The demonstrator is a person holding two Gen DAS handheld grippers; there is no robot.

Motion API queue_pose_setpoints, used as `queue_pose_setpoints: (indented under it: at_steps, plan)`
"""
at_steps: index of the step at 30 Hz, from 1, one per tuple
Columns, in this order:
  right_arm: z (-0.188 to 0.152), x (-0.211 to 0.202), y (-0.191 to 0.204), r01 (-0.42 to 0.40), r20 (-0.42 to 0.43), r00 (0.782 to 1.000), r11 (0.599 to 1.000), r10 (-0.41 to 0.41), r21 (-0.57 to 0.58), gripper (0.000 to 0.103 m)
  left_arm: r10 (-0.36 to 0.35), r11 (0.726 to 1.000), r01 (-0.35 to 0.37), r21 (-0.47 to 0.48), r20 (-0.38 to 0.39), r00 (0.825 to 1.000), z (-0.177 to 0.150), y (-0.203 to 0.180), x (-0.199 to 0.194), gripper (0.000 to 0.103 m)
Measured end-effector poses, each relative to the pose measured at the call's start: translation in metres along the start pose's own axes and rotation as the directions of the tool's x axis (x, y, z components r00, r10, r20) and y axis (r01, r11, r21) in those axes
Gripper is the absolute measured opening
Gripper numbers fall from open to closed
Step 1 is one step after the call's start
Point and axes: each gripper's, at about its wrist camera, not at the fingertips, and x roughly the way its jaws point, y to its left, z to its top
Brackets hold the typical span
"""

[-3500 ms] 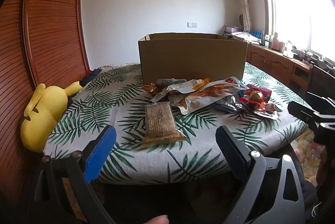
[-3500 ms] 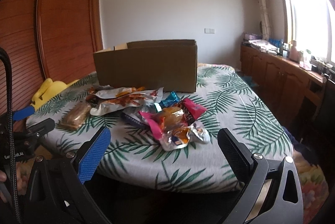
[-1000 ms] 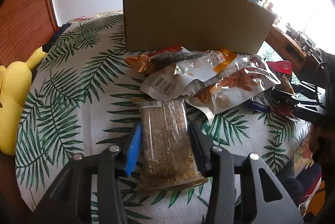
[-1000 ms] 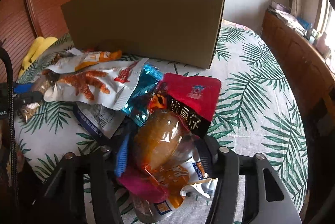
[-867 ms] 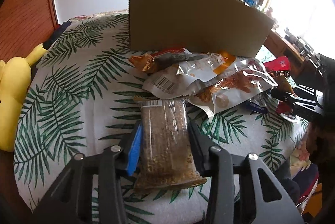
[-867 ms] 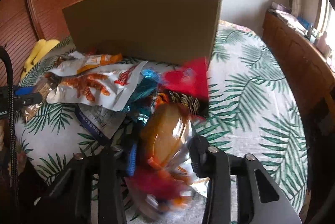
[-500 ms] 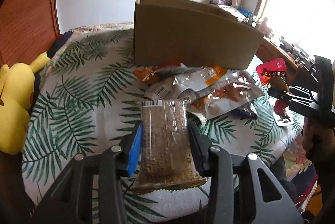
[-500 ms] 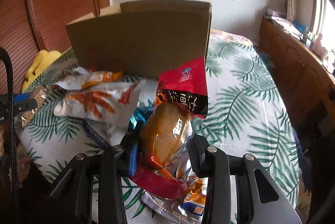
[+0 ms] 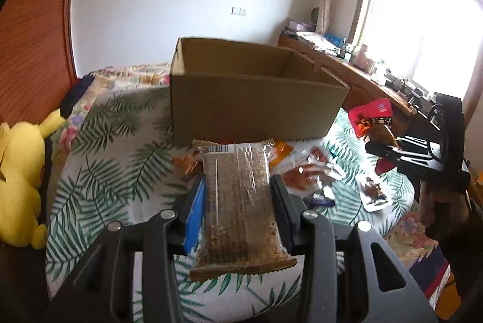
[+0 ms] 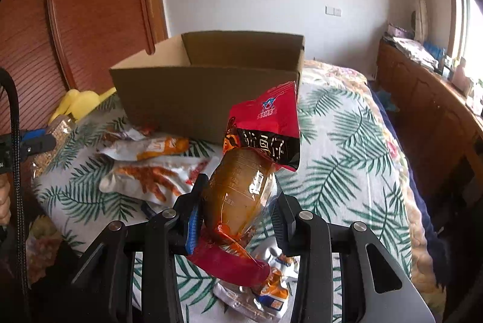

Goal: Organize snacks
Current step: 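Carry both packets over the cardboard box and open both tools to drop them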

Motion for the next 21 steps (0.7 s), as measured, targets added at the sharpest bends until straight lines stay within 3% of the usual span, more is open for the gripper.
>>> queue_pose_setpoints:
  at_steps: [10,21]
  plan:
    - [0.033,-0.005,0.013,-0.008,0.044,0.999,0.999,0.010,-0.045,0.039,-0.007,0.998,0.005,0.066,0.032,0.999,0.040,-0.022,0.012,0.041]
    - [0.076,0.020,0.021,-0.007,0.044,0.999,0.998,0.010,-0.064,0.039,0.004,0.993,-0.010,0.117,0.056,0.998,0.088,-0.036,0.038,0.041]
